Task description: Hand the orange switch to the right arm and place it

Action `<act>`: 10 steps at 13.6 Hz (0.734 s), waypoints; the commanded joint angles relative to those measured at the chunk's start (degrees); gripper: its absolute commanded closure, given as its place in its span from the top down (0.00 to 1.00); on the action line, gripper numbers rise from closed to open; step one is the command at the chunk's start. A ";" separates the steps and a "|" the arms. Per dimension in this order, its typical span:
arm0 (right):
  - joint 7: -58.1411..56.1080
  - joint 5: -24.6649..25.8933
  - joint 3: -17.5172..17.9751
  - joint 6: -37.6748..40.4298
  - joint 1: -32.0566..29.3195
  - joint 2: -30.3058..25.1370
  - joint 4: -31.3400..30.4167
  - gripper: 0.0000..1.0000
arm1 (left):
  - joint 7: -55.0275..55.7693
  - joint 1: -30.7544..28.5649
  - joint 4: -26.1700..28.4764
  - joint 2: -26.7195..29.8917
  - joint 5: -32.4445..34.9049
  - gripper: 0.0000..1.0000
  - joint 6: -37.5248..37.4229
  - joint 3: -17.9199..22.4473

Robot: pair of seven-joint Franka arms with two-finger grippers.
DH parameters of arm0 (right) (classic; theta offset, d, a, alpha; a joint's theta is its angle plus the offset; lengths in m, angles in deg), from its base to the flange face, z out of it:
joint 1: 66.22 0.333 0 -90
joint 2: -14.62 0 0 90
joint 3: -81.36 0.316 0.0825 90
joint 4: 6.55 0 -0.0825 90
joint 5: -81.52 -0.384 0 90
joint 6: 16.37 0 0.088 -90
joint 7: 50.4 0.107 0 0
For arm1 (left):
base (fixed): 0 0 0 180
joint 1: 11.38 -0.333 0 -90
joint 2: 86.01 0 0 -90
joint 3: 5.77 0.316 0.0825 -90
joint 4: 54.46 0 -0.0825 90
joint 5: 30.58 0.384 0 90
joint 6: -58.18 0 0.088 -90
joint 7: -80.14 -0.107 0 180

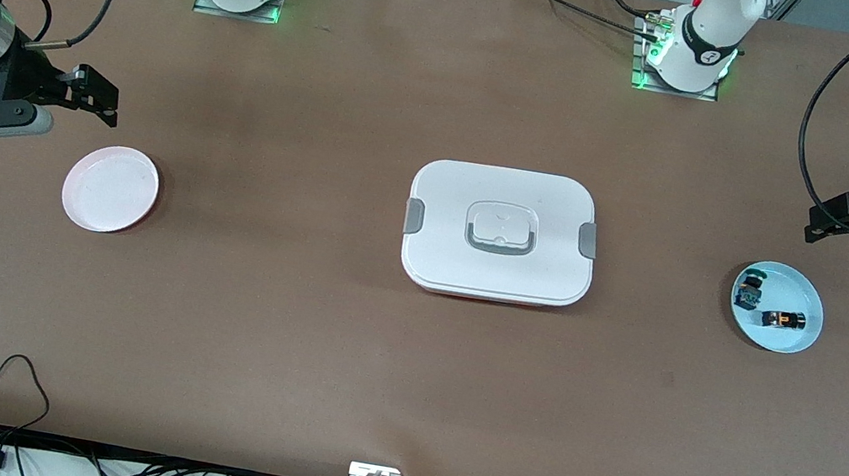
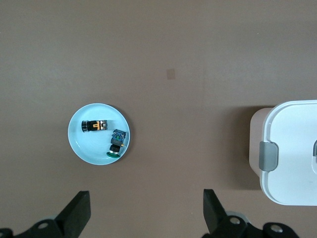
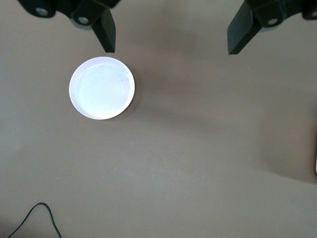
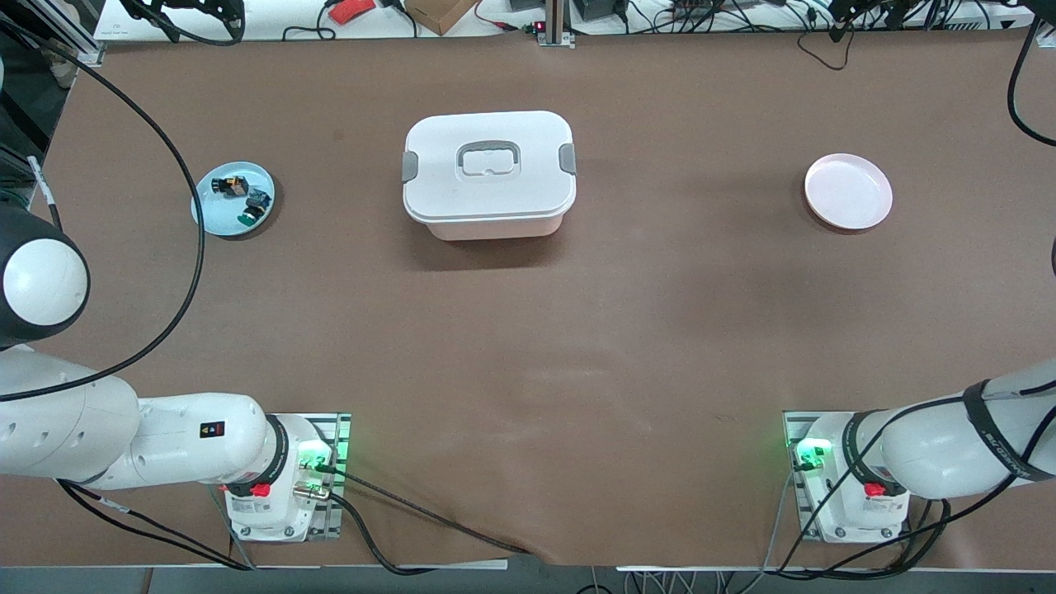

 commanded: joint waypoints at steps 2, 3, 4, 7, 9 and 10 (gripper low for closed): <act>-0.87 -0.38 0.16 -0.36 -0.50 0.27 0.55 1.00 | -0.20 -0.23 -2.05 -0.99 0.29 1.00 -1.24 -0.12; -0.87 -0.38 0.16 -0.36 -0.50 0.27 0.55 1.00 | -0.20 -0.23 -2.05 -0.99 0.38 1.00 -1.24 -0.12; -0.87 -0.38 0.16 -0.36 -0.50 0.19 0.55 1.00 | -0.11 -0.23 -2.05 -0.99 0.47 1.00 -1.24 -0.12; -0.87 -0.47 0.24 -0.36 -0.50 0.18 0.55 1.00 | -0.02 0.38 -2.05 -0.99 0.91 1.00 -1.24 -0.12; -0.87 -0.47 0.24 -0.36 -0.41 0.18 0.64 1.00 | 0.15 0.38 -1.97 -1.34 0.91 1.00 -1.33 -0.12; -0.79 -0.56 0.24 -0.36 -0.32 0.27 0.64 1.00 | 0.24 0.38 -1.97 -1.52 0.99 1.00 -1.42 -0.12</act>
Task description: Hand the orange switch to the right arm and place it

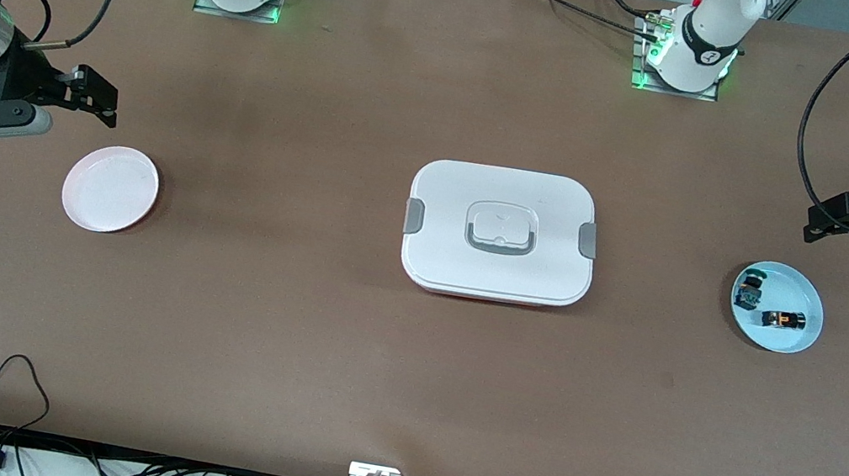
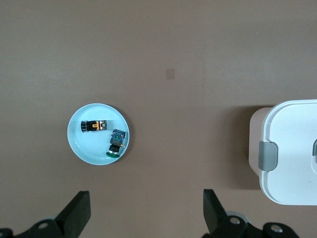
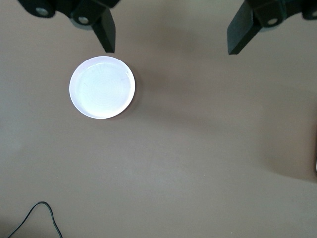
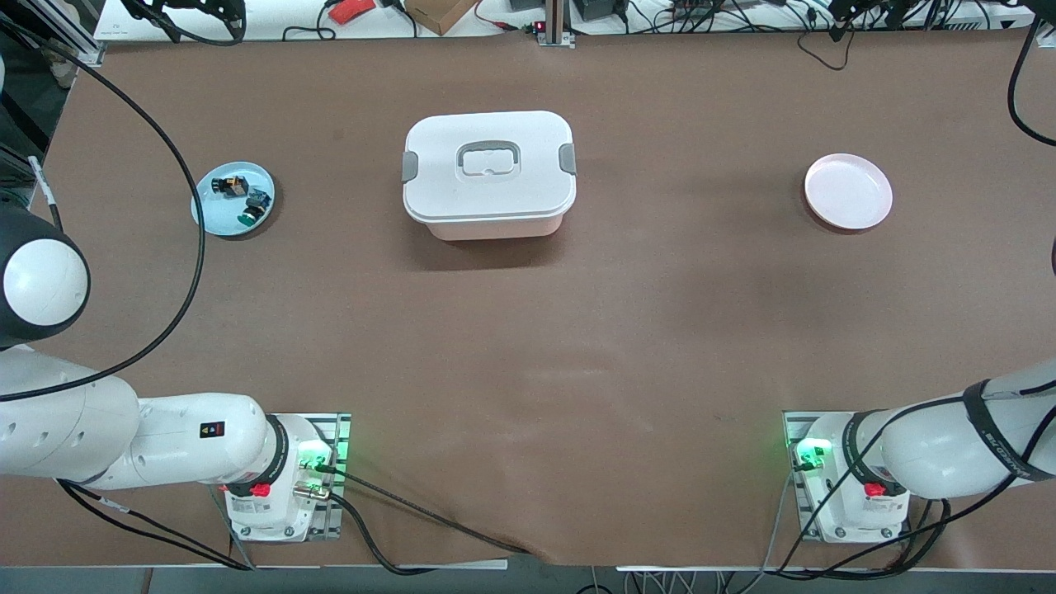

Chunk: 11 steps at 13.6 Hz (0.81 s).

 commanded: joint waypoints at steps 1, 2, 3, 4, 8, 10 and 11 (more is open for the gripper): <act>-0.87 -0.56 0.24 -0.15 -0.29 0.18 0.64 1.00 | 0.50 0.19 -1.79 -1.47 0.91 1.00 -1.58 -0.05; -0.87 -0.47 0.24 -0.15 -0.37 0.09 0.64 1.00 | 0.59 0.10 -1.53 -2.25 0.91 1.00 -2.19 -0.05; -0.87 -0.47 0.07 -0.15 -0.55 0.18 0.64 1.00 | 0.50 -0.07 -1.52 -2.78 0.82 1.00 -3.67 -0.05; -0.87 -0.64 0.07 -0.15 -1.42 0.18 0.64 1.00 | 0.59 -0.07 -1.52 -3.13 0.99 1.00 -4.21 -0.05; -0.87 -0.56 0.16 -0.15 -1.78 0.18 0.64 1.00 | -0.19 -3.22 -1.08 -8.40 1.34 1.00 -3.17 0.74; -0.87 -0.64 0.16 -0.15 -1.78 0.18 0.64 1.00 | -0.46 -5.95 -1.00 -12.53 4.50 1.00 0.86 0.56; -0.95 -0.47 0.16 -0.07 -1.78 0.00 0.64 1.00 | -0.46 -6.40 -1.00 -14.20 4.68 1.00 3.23 0.65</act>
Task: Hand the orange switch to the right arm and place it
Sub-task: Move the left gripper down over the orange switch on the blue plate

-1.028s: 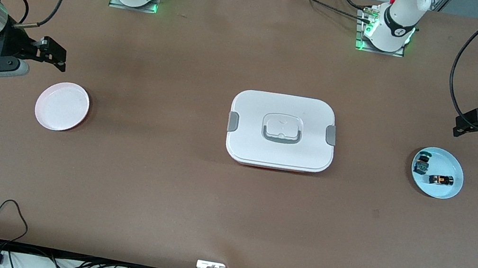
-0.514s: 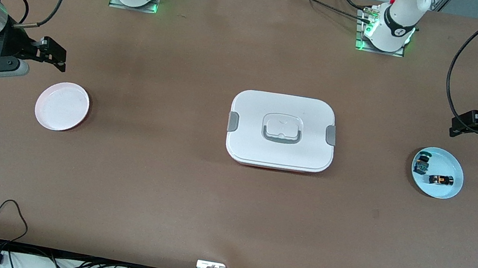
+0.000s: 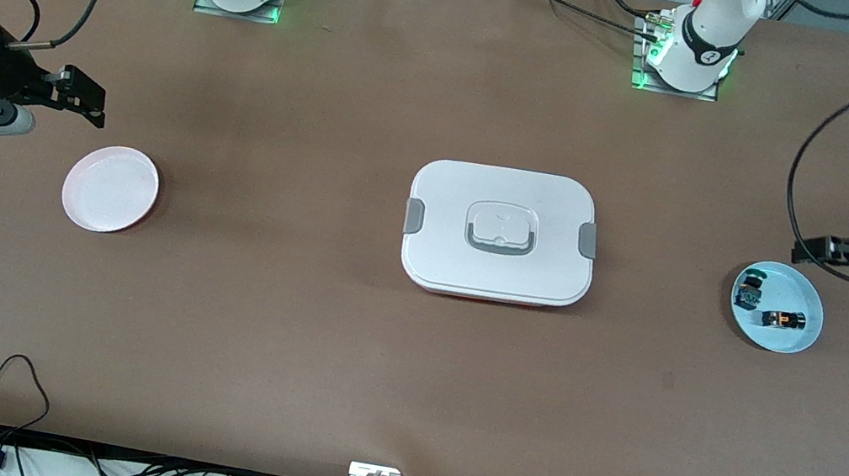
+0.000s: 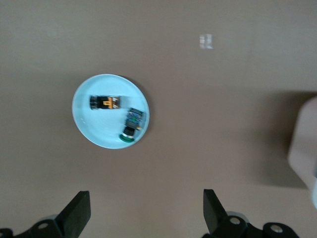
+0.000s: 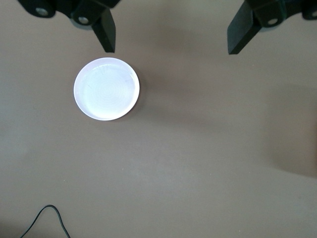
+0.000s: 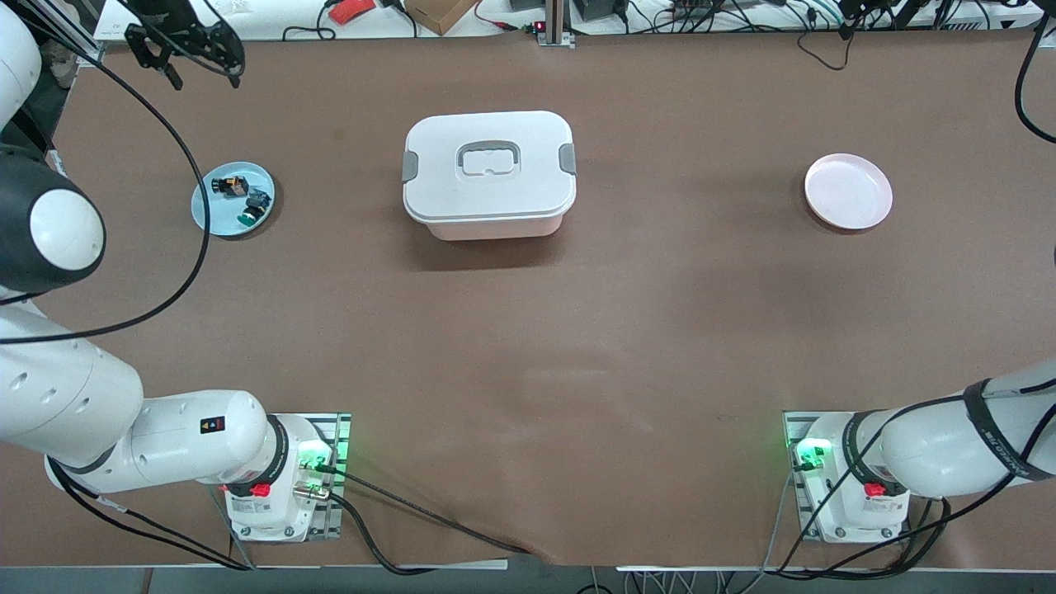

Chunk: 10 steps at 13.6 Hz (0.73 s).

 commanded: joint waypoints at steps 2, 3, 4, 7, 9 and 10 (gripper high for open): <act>-0.85 -0.21 0.28 0.02 -0.47 -0.17 0.64 1.00 | -0.35 -1.84 -1.15 -7.08 5.50 1.00 7.04 -0.38; -0.85 -0.12 0.28 -0.06 -0.56 0.00 0.64 1.00 | -0.35 -2.37 -1.15 -8.49 7.18 1.00 8.37 -0.47; -0.85 0.06 0.28 -0.06 -0.48 0.00 0.64 1.00 | -0.35 -2.46 -1.15 -9.90 7.54 1.00 8.99 -0.38; -0.85 0.06 0.28 -0.06 -0.47 0.00 0.64 1.00 | -0.44 -4.04 0.77 -13.50 7.81 1.00 10.05 -0.38; -0.85 0.06 0.28 -0.06 -0.47 0.00 0.55 1.00 | -0.44 -5.88 1.05 -15.79 8.86 1.00 10.49 -0.38; -0.85 0.06 0.28 -0.06 -0.47 0.09 0.55 1.00 | -0.61 -6.58 0.96 -16.76 10.87 1.00 11.54 -0.47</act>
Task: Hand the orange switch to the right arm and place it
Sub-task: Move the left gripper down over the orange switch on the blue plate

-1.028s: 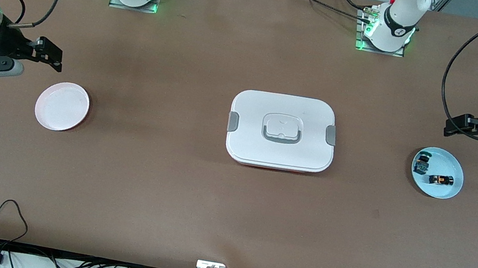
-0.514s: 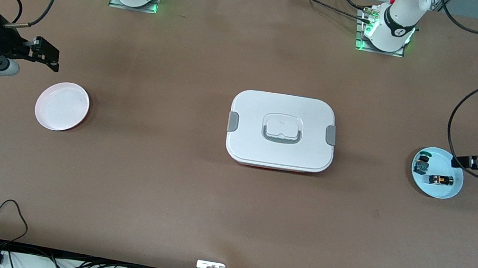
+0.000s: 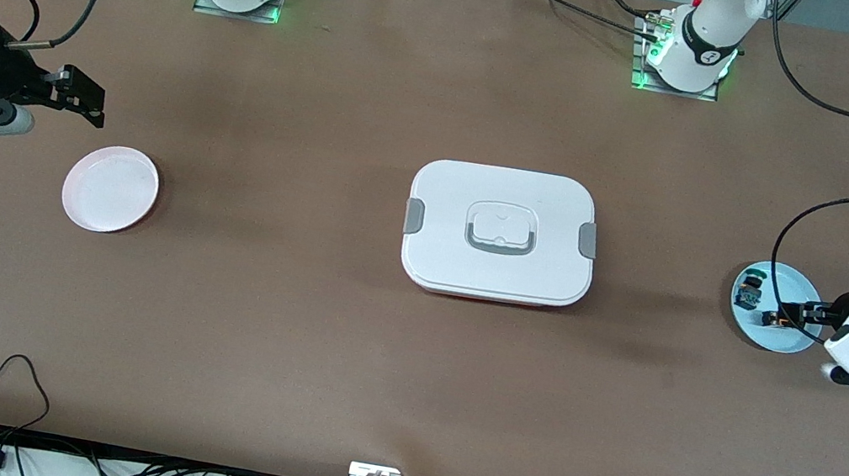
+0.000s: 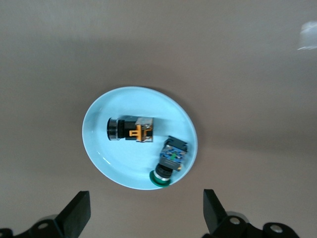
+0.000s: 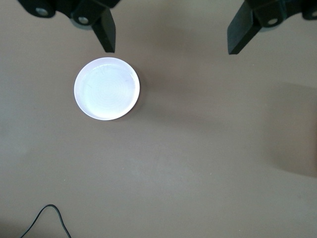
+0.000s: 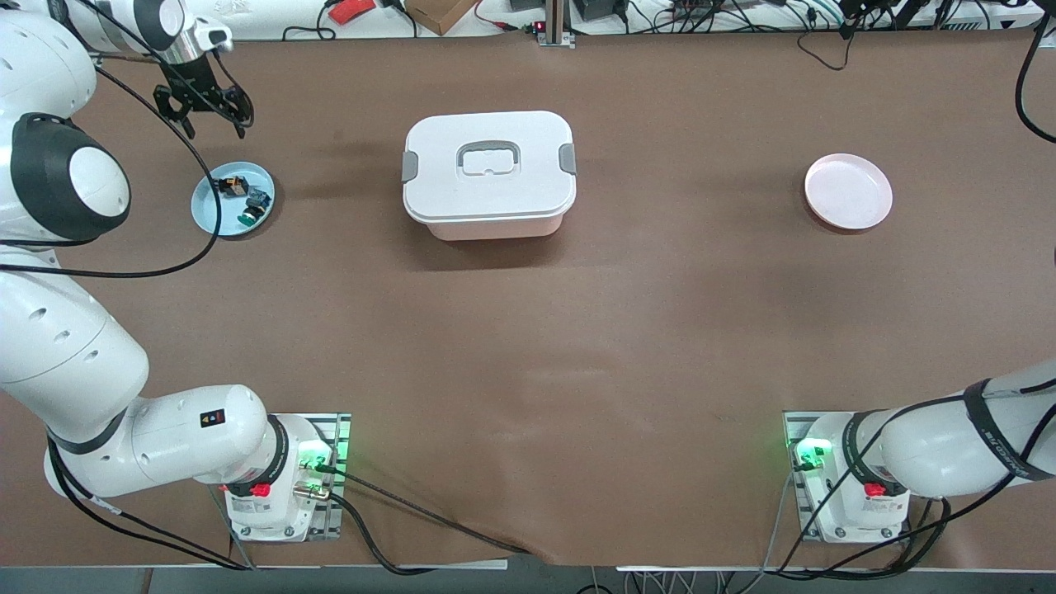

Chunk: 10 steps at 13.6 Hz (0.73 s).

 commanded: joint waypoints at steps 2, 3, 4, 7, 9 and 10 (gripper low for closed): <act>-0.84 0.04 0.28 -0.02 -0.54 0.12 0.52 1.00 | -2.01 -2.26 -0.17 -3.24 3.96 1.00 4.47 -0.63; -0.84 -0.05 0.28 -0.11 -0.63 0.12 0.52 1.00 | -2.02 -2.69 -0.17 -4.03 4.04 1.00 5.62 -0.62; -0.84 -0.05 0.28 -0.37 -0.71 0.12 0.52 1.00 | -2.11 -3.05 -0.08 -4.56 4.04 1.00 6.76 -0.62; -0.84 -0.05 0.28 -0.46 -0.72 0.12 0.52 1.00 | -2.02 -3.49 0.10 -7.02 3.96 1.00 7.91 -0.71; -0.84 -0.05 0.28 -0.55 -0.72 0.12 0.52 1.00 | -2.11 -3.40 0.10 -7.38 4.04 1.00 8.09 -0.71; -0.84 -0.14 0.28 -0.64 -0.72 0.21 0.52 1.00 | -2.11 -3.40 0.18 -7.46 4.04 1.00 9.22 -0.63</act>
